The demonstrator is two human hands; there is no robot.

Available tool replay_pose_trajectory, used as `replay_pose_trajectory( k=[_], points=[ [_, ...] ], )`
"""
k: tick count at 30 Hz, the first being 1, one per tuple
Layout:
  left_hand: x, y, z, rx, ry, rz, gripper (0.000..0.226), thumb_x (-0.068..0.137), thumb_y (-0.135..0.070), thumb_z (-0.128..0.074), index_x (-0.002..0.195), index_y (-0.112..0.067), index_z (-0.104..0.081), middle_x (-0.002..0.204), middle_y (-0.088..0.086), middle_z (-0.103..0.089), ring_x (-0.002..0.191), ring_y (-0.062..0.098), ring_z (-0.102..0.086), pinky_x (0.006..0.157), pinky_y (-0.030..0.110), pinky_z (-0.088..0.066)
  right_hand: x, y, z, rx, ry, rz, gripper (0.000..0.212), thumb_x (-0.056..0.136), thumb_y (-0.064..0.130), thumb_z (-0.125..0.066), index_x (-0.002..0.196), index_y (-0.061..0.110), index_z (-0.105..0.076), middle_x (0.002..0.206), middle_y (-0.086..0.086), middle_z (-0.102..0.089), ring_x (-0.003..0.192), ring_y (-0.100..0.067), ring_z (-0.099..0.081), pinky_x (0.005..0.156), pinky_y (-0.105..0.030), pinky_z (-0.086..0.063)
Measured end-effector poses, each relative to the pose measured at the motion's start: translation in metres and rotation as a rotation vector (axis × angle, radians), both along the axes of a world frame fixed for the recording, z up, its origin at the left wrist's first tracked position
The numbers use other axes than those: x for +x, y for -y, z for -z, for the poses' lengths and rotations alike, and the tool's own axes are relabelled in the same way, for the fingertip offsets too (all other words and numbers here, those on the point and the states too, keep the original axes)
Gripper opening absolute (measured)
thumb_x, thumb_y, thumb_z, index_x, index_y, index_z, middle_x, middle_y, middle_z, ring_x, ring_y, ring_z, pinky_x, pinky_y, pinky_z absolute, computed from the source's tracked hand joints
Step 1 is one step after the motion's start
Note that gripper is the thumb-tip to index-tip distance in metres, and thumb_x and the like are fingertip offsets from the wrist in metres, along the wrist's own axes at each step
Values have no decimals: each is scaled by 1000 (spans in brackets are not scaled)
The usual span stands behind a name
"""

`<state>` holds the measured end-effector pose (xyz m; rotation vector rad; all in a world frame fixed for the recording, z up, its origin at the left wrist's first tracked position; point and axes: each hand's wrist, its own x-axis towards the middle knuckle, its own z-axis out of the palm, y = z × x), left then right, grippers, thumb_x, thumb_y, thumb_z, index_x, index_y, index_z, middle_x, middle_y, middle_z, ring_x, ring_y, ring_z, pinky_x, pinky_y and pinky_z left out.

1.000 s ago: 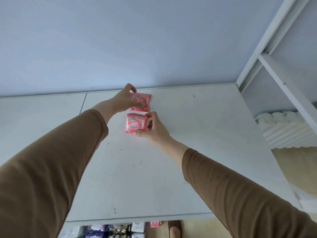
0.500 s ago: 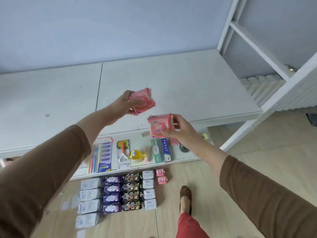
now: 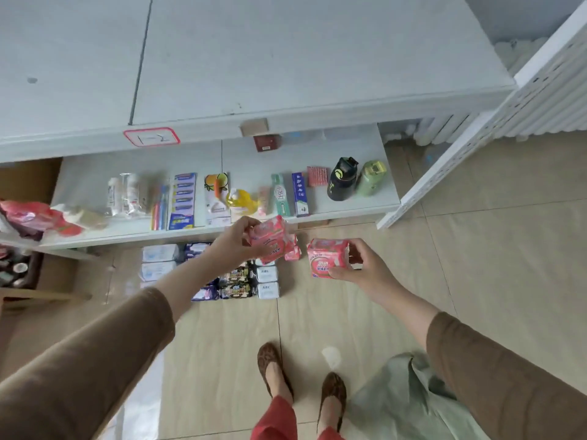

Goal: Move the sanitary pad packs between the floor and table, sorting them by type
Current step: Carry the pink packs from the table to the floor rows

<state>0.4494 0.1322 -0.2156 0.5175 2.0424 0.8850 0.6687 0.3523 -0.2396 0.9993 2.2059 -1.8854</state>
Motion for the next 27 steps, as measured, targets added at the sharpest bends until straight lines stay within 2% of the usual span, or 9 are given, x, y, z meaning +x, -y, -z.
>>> replay_pose_trajectory(
  k=[3, 5, 7, 9, 14, 17, 20, 23, 27],
  points=[
    [28, 9, 79, -36, -13, -44, 48, 72, -29, -85, 108, -37, -55, 98, -6, -70, 84, 23, -70, 77, 45, -58, 21, 8, 60, 50, 39, -9, 51, 72, 25, -88, 115, 29, -60, 102, 9, -69, 96, -10, -63, 82, -23, -47],
    [43, 10, 132, -81, -33, -35, 50, 74, -27, -84, 113, -35, -54, 97, -7, -69, 80, 25, -69, 68, 43, -56, 32, 14, 104, 69, 55, -8, 51, 72, 26, -88, 115, 28, -60, 100, 8, -69, 92, -5, -62, 77, -18, -45],
    [54, 11, 186, -121, -46, -28, 57, 74, -27, -84, 120, -30, -52, 97, -8, -67, 77, 17, -68, 62, 36, -55, 41, 19, 151, 69, 70, 3, 49, 72, 23, -88, 112, 27, -60, 97, 9, -69, 87, 2, -62, 73, -14, -46],
    [60, 9, 235, -169, -93, -2, 63, 72, -31, -85, 124, -26, -50, 97, -10, -64, 72, 5, -64, 55, 22, -45, 47, 24, 199, 65, 85, 21, 49, 72, 19, -88, 112, 23, -59, 99, 7, -68, 83, 8, -62, 70, -12, -46],
    [62, -6, 354, -215, -214, 64, 54, 71, -30, -85, 115, -17, -54, 97, -3, -60, 84, 20, -59, 62, 28, -42, 53, 33, 321, 110, 122, 6, 50, 72, 24, -86, 112, 25, -55, 101, 10, -66, 87, -1, -63, 71, -18, -49],
    [56, -21, 422, -252, -292, 102, 60, 74, -20, -79, 127, -15, -50, 110, 3, -56, 95, 25, -57, 74, 33, -46, 49, 37, 391, 136, 128, 12, 49, 75, 20, -82, 114, 28, -53, 102, 13, -65, 88, 2, -61, 67, -10, -44],
    [46, -37, 482, -274, -358, 127, 64, 77, -18, -76, 133, -15, -45, 121, 6, -49, 103, 28, -57, 79, 35, -47, 38, 39, 454, 160, 136, 2, 45, 76, 19, -79, 112, 24, -52, 102, 9, -65, 89, 2, -59, 66, -13, -43],
    [34, -54, 534, -320, -469, 170, 58, 77, -29, -77, 127, -16, -48, 121, 6, -52, 106, 29, -56, 81, 40, -48, 26, 41, 509, 192, 126, -31, 44, 77, 19, -77, 111, 24, -51, 107, 8, -61, 95, -4, -58, 71, -18, -44],
    [17, -70, 592, -431, -784, 330, 59, 77, -51, -73, 122, -19, -51, 117, 5, -61, 115, 28, -49, 89, 41, -39, 7, 41, 564, 254, 124, -60, 47, 77, 17, -76, 116, 23, -51, 114, 4, -53, 99, -9, -56, 78, -25, -46]
  ],
)
